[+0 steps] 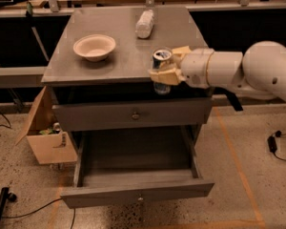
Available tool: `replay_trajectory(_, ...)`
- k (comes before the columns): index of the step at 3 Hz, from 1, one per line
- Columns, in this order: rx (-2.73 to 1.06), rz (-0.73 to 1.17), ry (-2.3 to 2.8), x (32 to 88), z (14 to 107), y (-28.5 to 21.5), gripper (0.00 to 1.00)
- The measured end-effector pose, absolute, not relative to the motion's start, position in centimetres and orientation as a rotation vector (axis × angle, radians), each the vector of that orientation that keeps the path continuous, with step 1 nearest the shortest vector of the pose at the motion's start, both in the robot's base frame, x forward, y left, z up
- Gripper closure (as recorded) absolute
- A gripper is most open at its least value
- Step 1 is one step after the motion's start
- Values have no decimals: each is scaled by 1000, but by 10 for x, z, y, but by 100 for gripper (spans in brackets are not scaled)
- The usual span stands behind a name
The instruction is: Pick redbull can from middle drawer and place on counter
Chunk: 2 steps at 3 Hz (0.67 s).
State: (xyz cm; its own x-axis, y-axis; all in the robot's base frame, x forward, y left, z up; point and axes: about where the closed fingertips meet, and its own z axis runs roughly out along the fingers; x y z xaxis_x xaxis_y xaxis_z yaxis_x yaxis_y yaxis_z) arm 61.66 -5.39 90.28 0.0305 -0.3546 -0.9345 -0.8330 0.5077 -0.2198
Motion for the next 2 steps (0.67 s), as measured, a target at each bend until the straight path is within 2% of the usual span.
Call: replay_trajectory(2, -977, 488, 1566, 689, 973, -74, 100)
